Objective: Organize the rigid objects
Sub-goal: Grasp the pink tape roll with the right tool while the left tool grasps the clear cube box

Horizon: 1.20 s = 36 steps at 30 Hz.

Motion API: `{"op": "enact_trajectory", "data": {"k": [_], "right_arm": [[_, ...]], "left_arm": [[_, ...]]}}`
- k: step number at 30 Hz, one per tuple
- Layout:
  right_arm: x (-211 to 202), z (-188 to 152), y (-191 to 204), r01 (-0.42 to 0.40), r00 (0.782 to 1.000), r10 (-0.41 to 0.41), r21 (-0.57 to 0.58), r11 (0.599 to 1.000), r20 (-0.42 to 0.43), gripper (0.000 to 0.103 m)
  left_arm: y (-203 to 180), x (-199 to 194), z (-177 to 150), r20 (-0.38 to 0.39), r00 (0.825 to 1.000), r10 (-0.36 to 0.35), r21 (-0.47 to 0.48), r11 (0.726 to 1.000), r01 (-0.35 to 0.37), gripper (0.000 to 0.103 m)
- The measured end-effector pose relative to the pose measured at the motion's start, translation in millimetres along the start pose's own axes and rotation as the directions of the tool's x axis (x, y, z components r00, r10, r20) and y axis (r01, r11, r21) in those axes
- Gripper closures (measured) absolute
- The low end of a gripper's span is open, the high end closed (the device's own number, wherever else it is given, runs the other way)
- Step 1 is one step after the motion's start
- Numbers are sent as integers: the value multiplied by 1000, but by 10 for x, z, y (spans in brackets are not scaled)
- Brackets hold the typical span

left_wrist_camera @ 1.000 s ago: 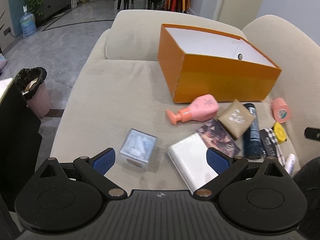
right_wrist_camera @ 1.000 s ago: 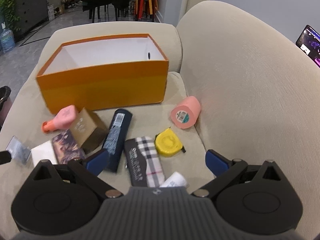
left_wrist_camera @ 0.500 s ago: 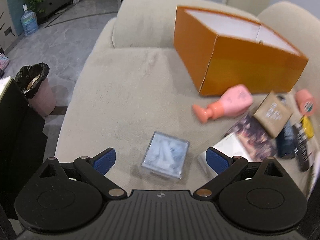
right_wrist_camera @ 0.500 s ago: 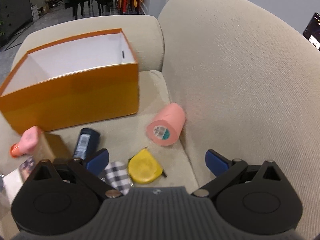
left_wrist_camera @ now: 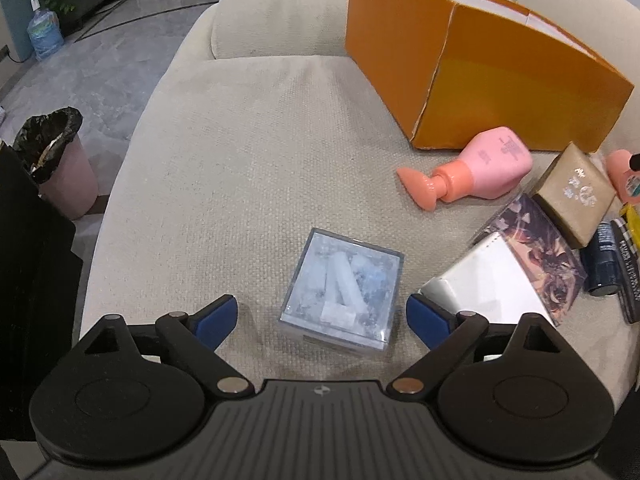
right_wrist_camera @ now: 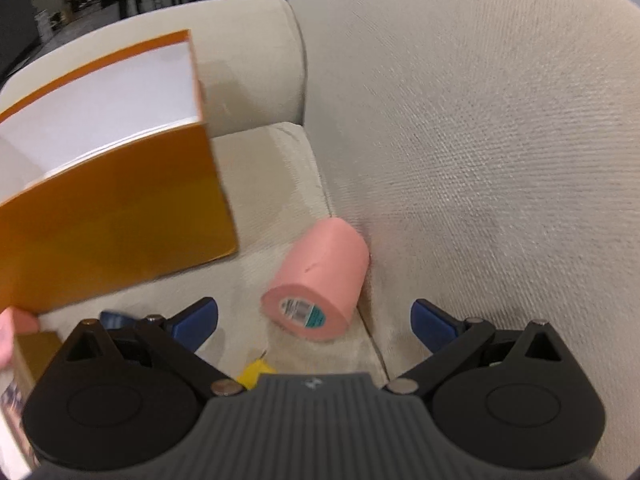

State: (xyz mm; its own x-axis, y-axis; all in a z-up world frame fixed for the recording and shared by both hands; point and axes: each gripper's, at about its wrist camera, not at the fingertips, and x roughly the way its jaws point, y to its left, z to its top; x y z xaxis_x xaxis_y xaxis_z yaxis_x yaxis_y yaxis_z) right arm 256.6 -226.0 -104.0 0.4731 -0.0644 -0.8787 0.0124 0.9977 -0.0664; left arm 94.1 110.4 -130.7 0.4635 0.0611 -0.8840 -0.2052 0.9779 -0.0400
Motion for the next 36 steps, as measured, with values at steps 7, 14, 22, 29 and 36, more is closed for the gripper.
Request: {"op": "enact_trajectory", "data": {"k": [7, 14, 22, 29, 36], "right_arm": [[277, 113, -8, -7, 999, 10, 58, 998, -43, 2], [405, 174, 61, 8, 999, -7, 33, 999, -39, 23], [535, 188, 96, 26, 999, -26, -11, 1000, -41, 25], [615, 124, 144, 49, 998, -50, -40, 998, -34, 36], [592, 55, 145, 50, 999, -50, -54, 997, -14, 43]], "left_arm": [[34, 55, 22, -17, 1000, 2, -25, 1000, -3, 0], [15, 35, -3, 6, 1000, 4, -6, 1000, -4, 9], [-22, 31, -43, 56, 998, 21, -9, 1000, -20, 11], [-111, 2, -38, 66, 997, 42, 39, 998, -44, 26], [-126, -35, -35, 67, 997, 23, 41, 999, -25, 50]]}}
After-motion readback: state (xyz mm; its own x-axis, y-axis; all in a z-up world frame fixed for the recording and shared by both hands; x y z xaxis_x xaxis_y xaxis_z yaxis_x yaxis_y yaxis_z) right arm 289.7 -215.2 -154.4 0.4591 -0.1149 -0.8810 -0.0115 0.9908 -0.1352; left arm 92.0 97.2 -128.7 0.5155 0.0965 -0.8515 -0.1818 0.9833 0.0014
